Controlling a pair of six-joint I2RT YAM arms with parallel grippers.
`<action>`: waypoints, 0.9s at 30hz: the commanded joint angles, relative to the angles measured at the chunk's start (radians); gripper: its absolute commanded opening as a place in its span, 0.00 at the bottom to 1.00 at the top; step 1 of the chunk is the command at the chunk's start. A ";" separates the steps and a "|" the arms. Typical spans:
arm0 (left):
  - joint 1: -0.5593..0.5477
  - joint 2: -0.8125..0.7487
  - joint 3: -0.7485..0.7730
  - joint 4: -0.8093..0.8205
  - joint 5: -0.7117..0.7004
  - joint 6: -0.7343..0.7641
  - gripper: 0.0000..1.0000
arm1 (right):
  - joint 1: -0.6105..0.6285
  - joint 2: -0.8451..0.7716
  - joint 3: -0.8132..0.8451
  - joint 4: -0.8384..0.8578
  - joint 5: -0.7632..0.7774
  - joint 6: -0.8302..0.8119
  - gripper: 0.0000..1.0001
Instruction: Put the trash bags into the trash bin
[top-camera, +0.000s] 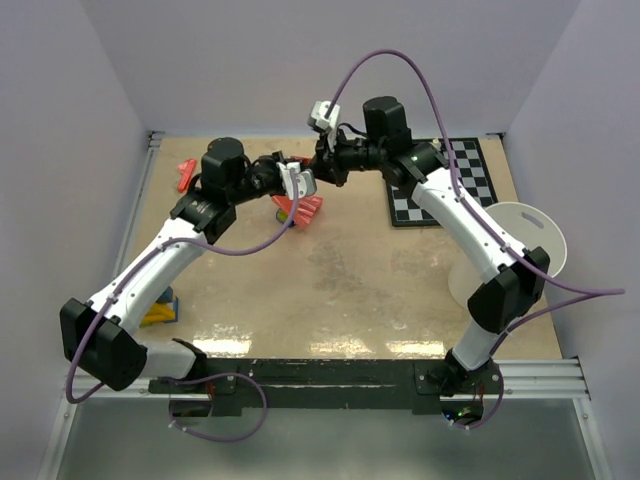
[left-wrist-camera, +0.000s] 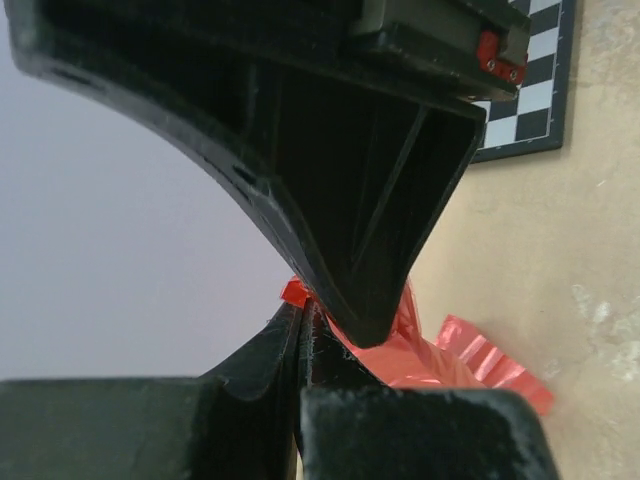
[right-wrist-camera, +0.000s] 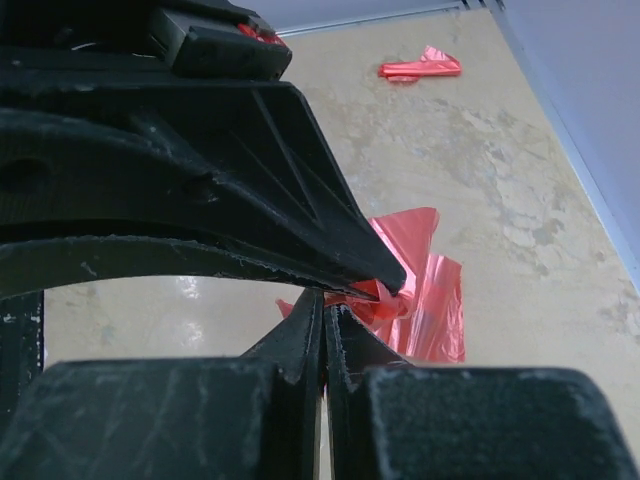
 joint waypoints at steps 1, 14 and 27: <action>-0.043 -0.013 0.004 0.007 0.009 0.211 0.00 | 0.009 0.026 0.045 0.004 0.036 -0.054 0.00; -0.081 -0.083 -0.142 -0.073 -0.023 0.659 0.00 | 0.004 -0.013 0.091 -0.044 -0.078 -0.147 0.00; -0.112 -0.056 -0.191 0.128 -0.098 0.693 0.00 | -0.002 -0.086 0.012 -0.081 -0.115 -0.265 0.00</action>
